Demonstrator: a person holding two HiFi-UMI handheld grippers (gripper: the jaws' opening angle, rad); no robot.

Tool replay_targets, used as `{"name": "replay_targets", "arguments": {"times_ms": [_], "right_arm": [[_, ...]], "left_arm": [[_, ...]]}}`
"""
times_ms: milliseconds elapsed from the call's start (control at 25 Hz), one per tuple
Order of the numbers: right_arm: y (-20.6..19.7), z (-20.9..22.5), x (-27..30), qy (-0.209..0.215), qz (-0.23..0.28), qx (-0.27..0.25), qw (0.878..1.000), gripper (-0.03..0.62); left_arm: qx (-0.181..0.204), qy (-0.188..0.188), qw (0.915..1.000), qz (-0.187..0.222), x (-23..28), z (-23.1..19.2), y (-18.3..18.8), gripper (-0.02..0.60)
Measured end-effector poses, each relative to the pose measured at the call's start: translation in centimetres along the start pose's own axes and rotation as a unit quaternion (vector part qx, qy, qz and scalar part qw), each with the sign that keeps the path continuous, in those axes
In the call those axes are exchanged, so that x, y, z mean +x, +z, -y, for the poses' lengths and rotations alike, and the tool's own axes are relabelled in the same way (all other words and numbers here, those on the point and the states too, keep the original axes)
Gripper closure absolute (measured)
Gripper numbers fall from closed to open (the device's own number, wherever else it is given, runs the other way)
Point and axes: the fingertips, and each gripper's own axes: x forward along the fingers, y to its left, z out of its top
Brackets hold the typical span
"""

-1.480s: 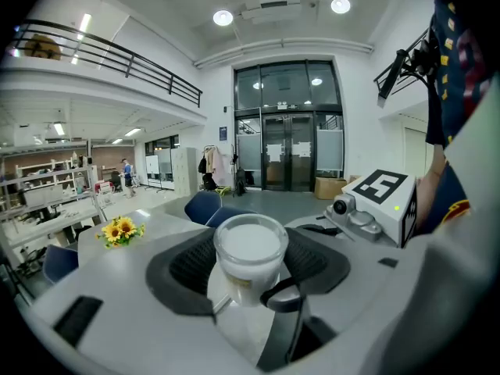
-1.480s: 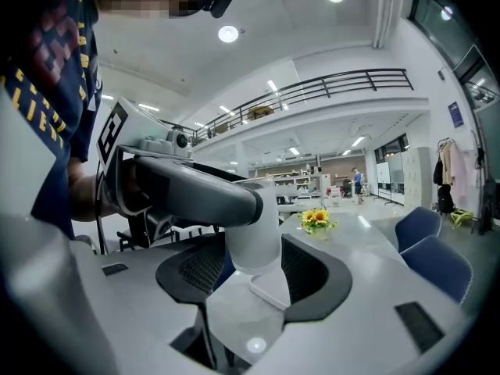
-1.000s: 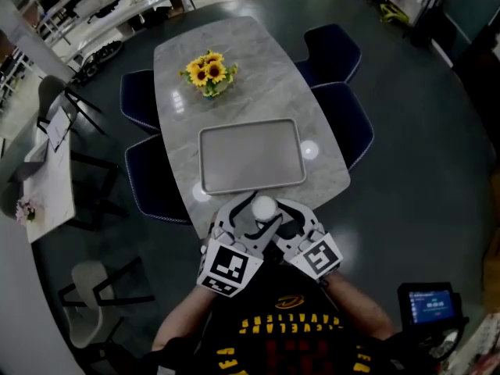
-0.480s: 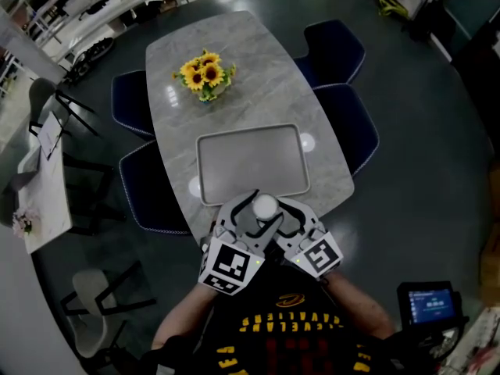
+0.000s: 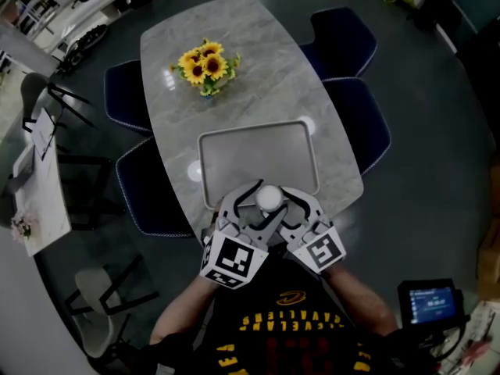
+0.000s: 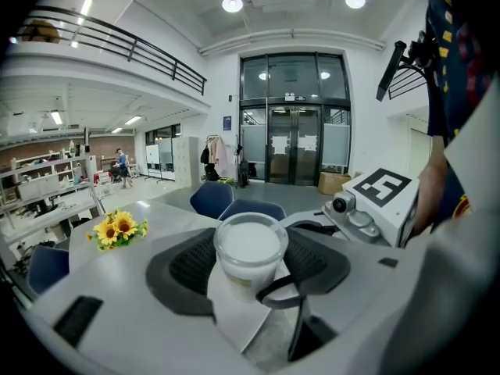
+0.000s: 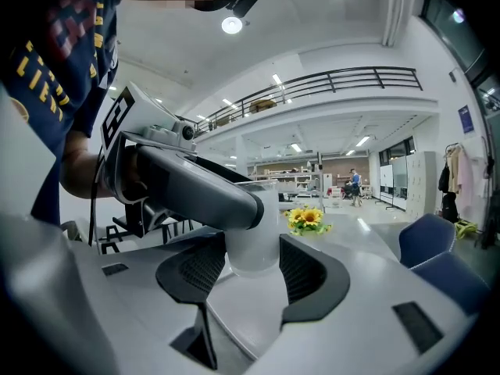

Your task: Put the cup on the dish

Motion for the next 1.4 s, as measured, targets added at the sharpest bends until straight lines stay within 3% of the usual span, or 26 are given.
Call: {"name": "replay_targets", "arguments": {"times_ms": [600,1400], "right_arm": [[-5.0,5.5,4.6,-0.008,-0.026,-0.022,0.999,0.384],[-8.5,6.4,7.6,-0.01,-0.086,-0.005,0.996,0.384]], "left_arm": [[0.001,-0.015,0.9997,-0.02,6.5,-4.2,-4.0,0.311],[0.02,-0.021,0.9978,-0.059,8.5,-6.7,-7.3,0.311]]}}
